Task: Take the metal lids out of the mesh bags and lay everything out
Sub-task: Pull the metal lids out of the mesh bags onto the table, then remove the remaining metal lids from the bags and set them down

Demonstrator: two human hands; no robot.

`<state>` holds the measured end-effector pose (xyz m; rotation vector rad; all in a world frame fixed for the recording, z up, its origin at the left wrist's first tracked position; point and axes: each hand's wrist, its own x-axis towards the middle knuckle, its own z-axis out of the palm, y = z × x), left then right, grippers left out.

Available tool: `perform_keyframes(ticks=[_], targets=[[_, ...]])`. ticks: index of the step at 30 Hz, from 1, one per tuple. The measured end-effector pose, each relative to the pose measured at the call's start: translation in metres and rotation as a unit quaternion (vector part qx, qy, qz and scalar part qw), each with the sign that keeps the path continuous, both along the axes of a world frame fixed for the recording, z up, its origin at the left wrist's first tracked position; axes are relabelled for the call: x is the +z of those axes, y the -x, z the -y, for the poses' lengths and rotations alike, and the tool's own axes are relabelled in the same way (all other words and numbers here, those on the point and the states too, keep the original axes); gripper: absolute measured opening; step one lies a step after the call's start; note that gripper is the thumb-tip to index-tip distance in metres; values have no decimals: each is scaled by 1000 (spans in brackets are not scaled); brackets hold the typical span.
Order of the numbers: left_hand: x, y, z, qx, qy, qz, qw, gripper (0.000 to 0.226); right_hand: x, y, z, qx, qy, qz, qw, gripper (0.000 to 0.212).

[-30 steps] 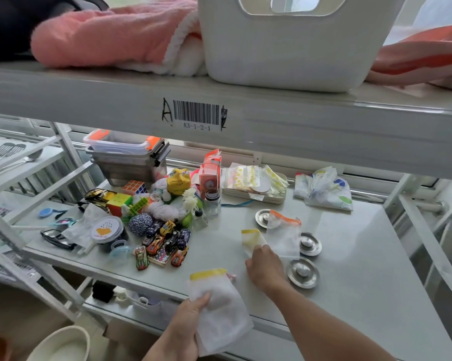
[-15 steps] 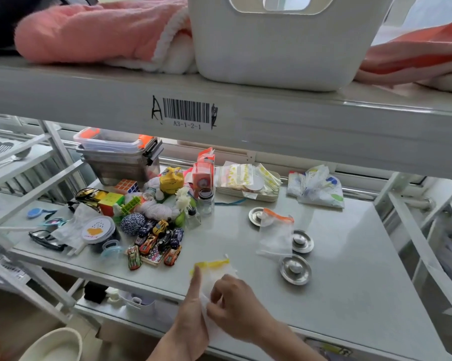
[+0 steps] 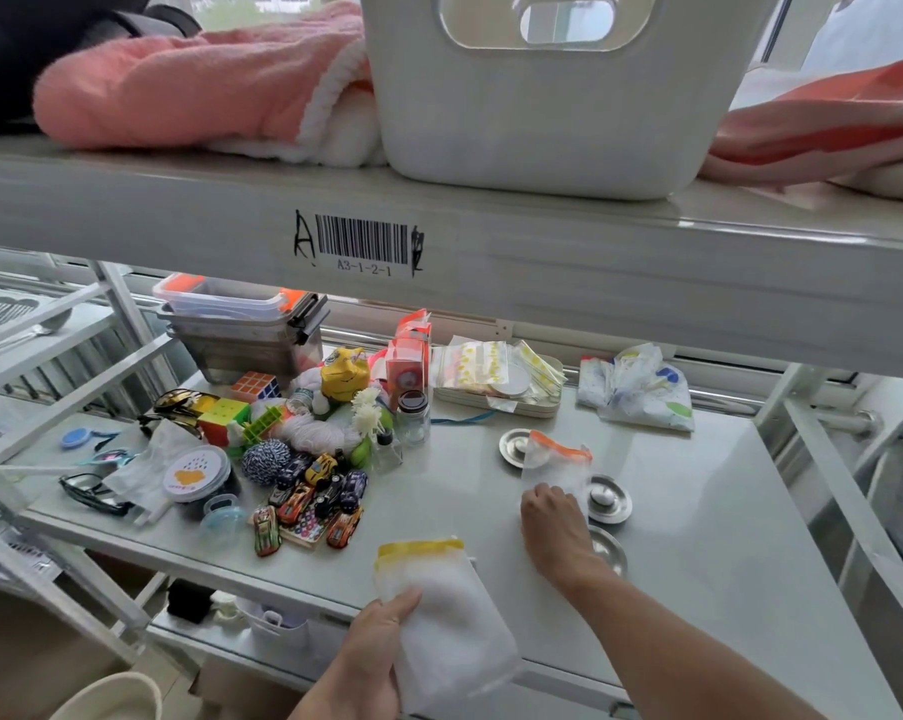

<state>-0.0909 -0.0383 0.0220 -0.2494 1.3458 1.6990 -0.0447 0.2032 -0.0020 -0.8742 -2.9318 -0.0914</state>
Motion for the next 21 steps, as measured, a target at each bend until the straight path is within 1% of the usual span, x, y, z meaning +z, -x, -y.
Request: perform_keyframes(ticks=[1,2,3,4,5,6,7,8,10,11,12,14,15,16,17,18,19,20,21], targets=[[-2,2,0,3,1,4,1000,29,2,2,-2,-16,24,-24,999,21],[-6,3,1,4,-2,14,1000,31,6,3,-3,-44,62,-75,994,16],[-10,5,1,1,-4,28,1000,35,13,3,-1,-71,107,-143,981,10],[-14,6,0,-7,-8,36,999,39,20,1,3,-84,149,-222,960,5],[-17,8,0,-11,-11,47,999,41,28,-3,9,-77,176,-297,935,3],[-16,7,-1,-14,-12,52,998,41,35,-10,20,-52,193,-351,915,4],[-16,7,-2,-21,-18,60,998,40,40,-21,35,-15,212,-384,898,8],[-16,6,-4,-26,-10,60,998,38,45,-34,54,30,237,-397,886,12],[-14,4,-9,-28,4,55,998,35,41,-58,93,116,285,-381,872,12],[-13,2,-12,-31,-4,59,998,36,33,-68,110,145,286,-371,871,9],[-12,0,-14,-38,-19,65,997,41,23,-76,124,167,276,-365,874,10],[-9,-2,-19,-62,-74,96,991,56,5,-84,139,211,243,-356,877,13],[-6,-4,-20,-76,-111,127,983,66,-1,-86,144,219,238,-353,878,7],[-3,-5,-19,-71,-136,162,975,81,-1,-86,145,223,249,-346,877,6],[-3,-7,-18,-71,-149,183,969,96,1,-86,147,228,265,-337,874,15],[-5,-8,-18,-83,-158,189,966,105,3,-86,148,225,282,-306,881,19],[-4,-10,-18,-107,-163,168,966,105,5,-86,147,224,294,-263,891,19],[-7,-11,-18,-119,-151,125,973,98,7,-87,144,231,322,-223,890,21],[-11,-11,-19,-125,-117,70,983,87,11,-90,139,234,357,-233,874,23]])
